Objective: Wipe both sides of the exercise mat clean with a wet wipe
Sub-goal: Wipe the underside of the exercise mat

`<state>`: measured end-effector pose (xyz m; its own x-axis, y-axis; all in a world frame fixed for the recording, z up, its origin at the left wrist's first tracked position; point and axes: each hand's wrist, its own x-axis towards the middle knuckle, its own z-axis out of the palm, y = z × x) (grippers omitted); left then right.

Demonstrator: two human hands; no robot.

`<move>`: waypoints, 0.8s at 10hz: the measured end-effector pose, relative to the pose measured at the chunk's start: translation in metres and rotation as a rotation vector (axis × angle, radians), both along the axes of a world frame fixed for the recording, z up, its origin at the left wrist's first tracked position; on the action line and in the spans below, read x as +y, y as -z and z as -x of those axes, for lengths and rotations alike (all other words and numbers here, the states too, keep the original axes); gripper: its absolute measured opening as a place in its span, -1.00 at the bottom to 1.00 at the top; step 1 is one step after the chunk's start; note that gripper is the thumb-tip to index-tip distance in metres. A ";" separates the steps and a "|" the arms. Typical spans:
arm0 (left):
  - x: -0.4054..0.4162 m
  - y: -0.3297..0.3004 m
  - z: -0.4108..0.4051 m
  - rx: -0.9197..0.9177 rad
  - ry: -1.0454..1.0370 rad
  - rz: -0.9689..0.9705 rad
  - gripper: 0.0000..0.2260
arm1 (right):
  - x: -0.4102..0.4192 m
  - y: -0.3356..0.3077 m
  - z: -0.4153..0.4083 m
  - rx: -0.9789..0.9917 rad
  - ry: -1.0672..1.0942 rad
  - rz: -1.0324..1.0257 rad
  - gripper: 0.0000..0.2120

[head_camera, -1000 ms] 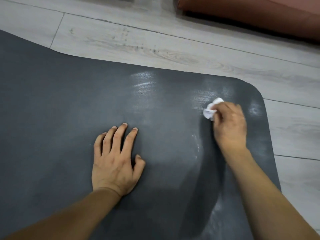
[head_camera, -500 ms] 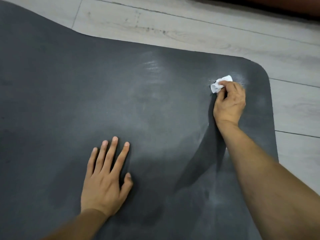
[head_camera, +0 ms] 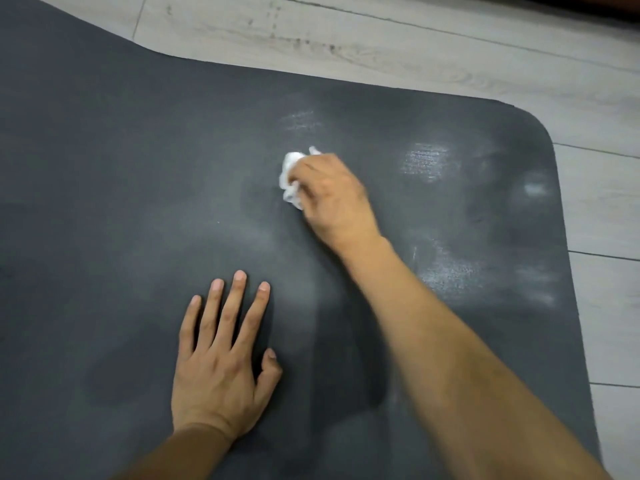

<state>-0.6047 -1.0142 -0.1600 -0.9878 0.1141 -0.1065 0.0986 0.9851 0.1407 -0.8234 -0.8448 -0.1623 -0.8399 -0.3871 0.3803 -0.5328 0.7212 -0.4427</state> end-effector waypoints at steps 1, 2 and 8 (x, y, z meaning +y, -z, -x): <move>0.002 0.000 -0.001 -0.002 -0.007 -0.009 -0.30 | 0.108 -0.005 -0.008 -0.018 0.353 -0.142 -0.86; 0.002 -0.002 0.000 -0.002 -0.014 -0.012 -0.30 | 0.159 -0.014 -0.027 -0.085 0.724 -0.085 -0.81; 0.004 -0.002 0.000 0.004 -0.024 -0.002 -0.31 | 0.154 -0.021 -0.066 -0.138 0.759 -0.062 -0.83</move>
<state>-0.6051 -1.0105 -0.1582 -0.9906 0.0908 -0.1024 0.0758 0.9870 0.1420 -0.7579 -0.6912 -0.1414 -0.9220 0.2966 0.2491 0.1746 0.8923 -0.4162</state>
